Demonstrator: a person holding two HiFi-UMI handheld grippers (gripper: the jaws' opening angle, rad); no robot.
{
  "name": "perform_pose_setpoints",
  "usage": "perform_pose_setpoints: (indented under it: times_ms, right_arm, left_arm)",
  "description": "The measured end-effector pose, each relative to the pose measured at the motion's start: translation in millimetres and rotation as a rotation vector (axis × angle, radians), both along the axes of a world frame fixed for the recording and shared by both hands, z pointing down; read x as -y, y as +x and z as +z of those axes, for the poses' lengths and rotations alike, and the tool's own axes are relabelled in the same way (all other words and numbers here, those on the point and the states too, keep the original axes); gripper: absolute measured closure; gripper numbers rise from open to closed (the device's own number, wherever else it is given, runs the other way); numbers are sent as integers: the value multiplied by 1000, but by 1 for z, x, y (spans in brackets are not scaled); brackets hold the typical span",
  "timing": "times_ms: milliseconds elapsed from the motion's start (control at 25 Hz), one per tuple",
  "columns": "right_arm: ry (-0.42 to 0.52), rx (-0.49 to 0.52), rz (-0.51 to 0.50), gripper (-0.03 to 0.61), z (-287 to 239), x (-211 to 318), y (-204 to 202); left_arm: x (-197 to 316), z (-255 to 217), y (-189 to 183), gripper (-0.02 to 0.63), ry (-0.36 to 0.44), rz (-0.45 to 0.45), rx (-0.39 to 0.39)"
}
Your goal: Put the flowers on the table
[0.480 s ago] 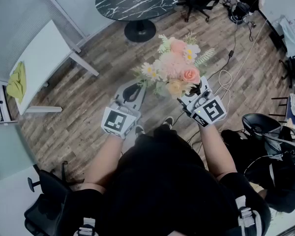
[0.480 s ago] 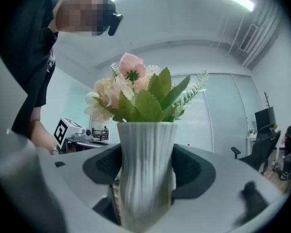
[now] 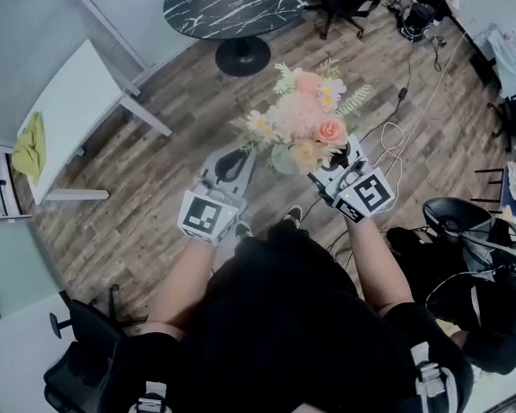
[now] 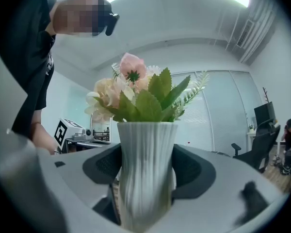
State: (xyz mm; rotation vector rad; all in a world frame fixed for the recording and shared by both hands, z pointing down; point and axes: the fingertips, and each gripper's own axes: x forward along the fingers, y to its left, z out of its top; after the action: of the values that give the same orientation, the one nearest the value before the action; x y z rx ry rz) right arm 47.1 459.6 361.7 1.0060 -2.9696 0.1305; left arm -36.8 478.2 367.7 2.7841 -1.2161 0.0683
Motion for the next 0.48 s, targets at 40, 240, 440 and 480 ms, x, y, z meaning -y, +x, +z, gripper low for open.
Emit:
perform_pose_setpoints:
  times_ms: [40,240,440,480]
  right_arm:
    - [0,-3,0,253,1,0,2]
    - [11,-11,4,253,3,3,22]
    - [30,-30,-7,253,1,12,40]
    - [31,-24,-10,253,0,15,44]
  left_arm:
    - [0,0,2,603,0,0,1]
    - [4,-1,22,603,7,10,2]
    - [12,-3,38,603,28,0,10]
    - [14,-4,42,603,30,-3,11]
